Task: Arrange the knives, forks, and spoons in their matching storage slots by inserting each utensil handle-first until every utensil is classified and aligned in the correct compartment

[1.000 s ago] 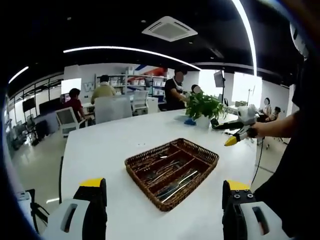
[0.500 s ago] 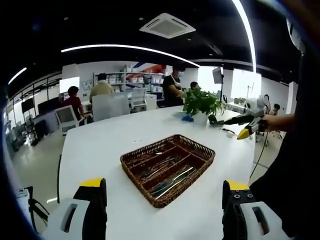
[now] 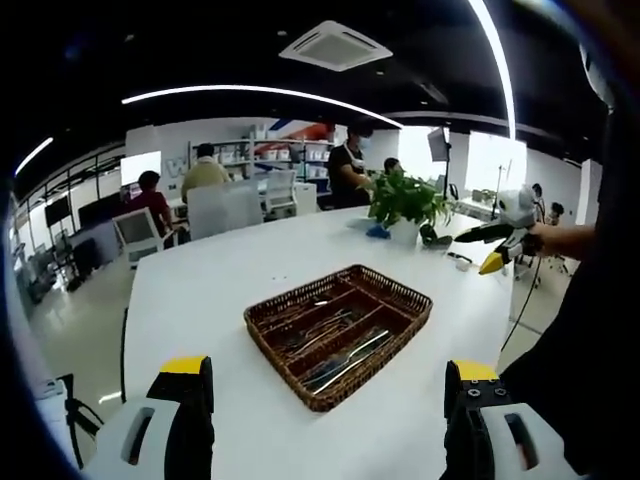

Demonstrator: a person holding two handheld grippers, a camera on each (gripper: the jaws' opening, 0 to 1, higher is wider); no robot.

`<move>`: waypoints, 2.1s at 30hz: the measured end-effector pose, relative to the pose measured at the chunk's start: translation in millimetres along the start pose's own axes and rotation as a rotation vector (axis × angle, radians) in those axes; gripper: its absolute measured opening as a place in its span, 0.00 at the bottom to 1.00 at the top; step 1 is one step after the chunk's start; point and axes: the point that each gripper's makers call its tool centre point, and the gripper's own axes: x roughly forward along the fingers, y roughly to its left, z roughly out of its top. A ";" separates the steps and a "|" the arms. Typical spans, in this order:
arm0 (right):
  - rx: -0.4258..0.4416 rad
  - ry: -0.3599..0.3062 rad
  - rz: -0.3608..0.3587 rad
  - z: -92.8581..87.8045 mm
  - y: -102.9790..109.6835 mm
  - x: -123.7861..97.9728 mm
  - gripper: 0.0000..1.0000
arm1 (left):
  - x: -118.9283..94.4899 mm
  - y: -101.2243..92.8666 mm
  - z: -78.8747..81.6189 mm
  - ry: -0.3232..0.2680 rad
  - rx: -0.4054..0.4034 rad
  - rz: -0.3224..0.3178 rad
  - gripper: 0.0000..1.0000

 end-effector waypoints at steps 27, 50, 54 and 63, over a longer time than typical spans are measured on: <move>0.034 0.012 0.050 -6.0 11.0 -8.6 0.99 | -16.7 -17.8 0.4 -0.016 -0.024 0.061 1.00; 0.118 -0.013 0.070 -8.4 16.7 -3.3 0.99 | -16.7 -5.6 -0.8 -0.007 -0.007 0.063 1.00; 0.123 -0.014 0.065 -7.8 15.1 0.6 0.99 | -13.0 -5.7 1.2 -0.016 -0.009 0.059 1.00; 0.112 -0.011 0.062 -7.1 8.2 0.4 0.99 | -7.4 -5.7 2.2 -0.008 -0.004 0.053 1.00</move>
